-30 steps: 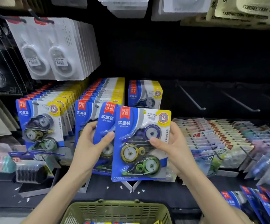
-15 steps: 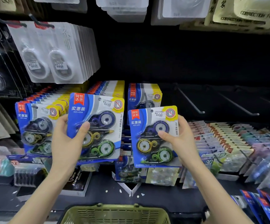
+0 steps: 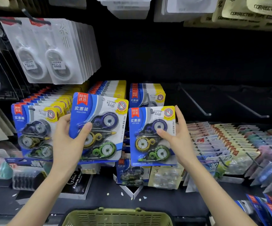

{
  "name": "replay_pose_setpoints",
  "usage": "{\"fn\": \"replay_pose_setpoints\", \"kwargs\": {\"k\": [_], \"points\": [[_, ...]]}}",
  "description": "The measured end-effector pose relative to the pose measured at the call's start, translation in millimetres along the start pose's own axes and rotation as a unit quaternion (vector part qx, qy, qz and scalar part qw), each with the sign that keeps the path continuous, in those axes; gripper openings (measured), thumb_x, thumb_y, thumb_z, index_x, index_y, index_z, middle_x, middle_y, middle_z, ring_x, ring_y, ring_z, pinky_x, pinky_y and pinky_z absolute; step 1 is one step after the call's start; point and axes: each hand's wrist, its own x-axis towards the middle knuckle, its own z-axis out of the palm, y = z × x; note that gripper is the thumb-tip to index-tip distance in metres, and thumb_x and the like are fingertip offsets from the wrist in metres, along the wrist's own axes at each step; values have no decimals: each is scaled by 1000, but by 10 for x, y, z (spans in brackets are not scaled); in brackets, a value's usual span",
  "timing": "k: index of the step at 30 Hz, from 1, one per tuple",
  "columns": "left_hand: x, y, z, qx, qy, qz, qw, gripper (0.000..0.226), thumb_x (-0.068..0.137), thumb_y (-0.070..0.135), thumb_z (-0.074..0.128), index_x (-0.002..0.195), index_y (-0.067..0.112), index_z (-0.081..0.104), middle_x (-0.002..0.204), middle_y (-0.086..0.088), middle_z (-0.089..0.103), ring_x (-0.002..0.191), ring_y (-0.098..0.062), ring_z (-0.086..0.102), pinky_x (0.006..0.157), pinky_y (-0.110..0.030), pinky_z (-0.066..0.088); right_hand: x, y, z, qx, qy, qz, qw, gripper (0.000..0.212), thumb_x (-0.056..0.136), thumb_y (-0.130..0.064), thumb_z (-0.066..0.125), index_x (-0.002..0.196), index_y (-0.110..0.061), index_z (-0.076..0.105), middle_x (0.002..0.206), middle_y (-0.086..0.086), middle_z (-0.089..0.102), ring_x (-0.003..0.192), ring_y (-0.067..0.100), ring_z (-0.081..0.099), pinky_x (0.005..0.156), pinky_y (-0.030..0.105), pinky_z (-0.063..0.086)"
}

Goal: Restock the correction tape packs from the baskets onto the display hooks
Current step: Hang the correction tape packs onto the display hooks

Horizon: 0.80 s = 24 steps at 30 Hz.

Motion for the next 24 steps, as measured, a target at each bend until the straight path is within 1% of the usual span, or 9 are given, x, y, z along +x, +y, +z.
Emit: {"fn": "replay_pose_setpoints", "kwargs": {"k": [2, 5, 8, 10, 14, 17, 19, 22, 24], "points": [[11, -14, 22, -1, -2, -2, 1000, 34, 90, 17, 68, 118, 17, 50, 99, 20, 61, 78, 13, 59, 75, -22, 46, 137, 98, 35, 18, -8, 7, 1000, 86, 87, -4, 70, 144, -47, 22, 137, -17, 52, 120, -2, 57, 99, 22, 50], [28, -33, 40, -2, 1, -6, 1000, 35, 89, 18, 68, 118, 18, 49, 98, 18, 62, 78, 15, 59, 74, -19, 45, 419, 266, 105, 15, -11, 11, 1000, 86, 90, -8, 68, 147, -48, 18, 143, -16, 49, 127, 3, 53, 107, 33, 46], [42, -47, 61, -2, 1, -9, 1000, 35, 89, 18, 68, 118, 19, 48, 98, 19, 63, 78, 14, 60, 73, -19, 46, 719, 349, 205, 1, 6, 3, 1000, 84, 93, -8, 64, 156, -31, 13, 149, -11, 43, 130, 2, 48, 110, 25, 41], [50, -43, 80, -3, 1, -7, 1000, 34, 89, 17, 68, 117, 19, 48, 96, 21, 62, 77, 15, 60, 70, -16, 47, 888, 394, 273, -10, 20, -4, 1000, 80, 95, -6, 61, 156, -27, 13, 149, -10, 40, 131, 2, 44, 111, 23, 37], [84, -57, 95, 5, -3, -2, 1000, 31, 88, 17, 68, 110, 28, 49, 96, 19, 65, 75, 13, 61, 69, -17, 48, 1108, 560, 336, -13, 33, -4, 999, 80, 95, -5, 60, 156, -26, 13, 148, -8, 42, 135, 10, 44, 116, 35, 35], [108, -81, 107, 7, -5, -3, 1000, 33, 88, 17, 69, 101, 39, 48, 100, 13, 67, 74, 10, 61, 68, -14, 49, 1224, 671, 334, -23, 30, 3, 999, 81, 95, -6, 60, 157, -26, 12, 149, -9, 42, 136, 9, 43, 117, 38, 33], [117, -94, 112, 5, -7, -4, 1000, 33, 88, 17, 68, 101, 40, 48, 101, 11, 68, 74, 10, 62, 67, -11, 49, 1265, 700, 348, -25, 27, 5, 999, 82, 95, -6, 60, 157, -28, 11, 153, -8, 39, 138, 10, 40, 119, 40, 31], [120, -117, 115, -7, -5, -5, 1000, 33, 88, 16, 68, 103, 37, 50, 102, 10, 68, 78, 10, 63, 68, -7, 49, 1249, 706, 375, -21, 29, 15, 999, 82, 95, -6, 59, 157, -27, 10, 148, -11, 40, 136, 8, 41, 118, 42, 32], [109, -125, 114, -11, -8, -6, 1000, 31, 88, 16, 69, 108, 32, 51, 104, 9, 68, 80, 9, 64, 69, -7, 49, 1224, 685, 367, -53, 43, 28, 997, 88, 93, -15, 65, 157, -30, 6, 147, -7, 43, 135, 12, 43, 115, 47, 36]]}}
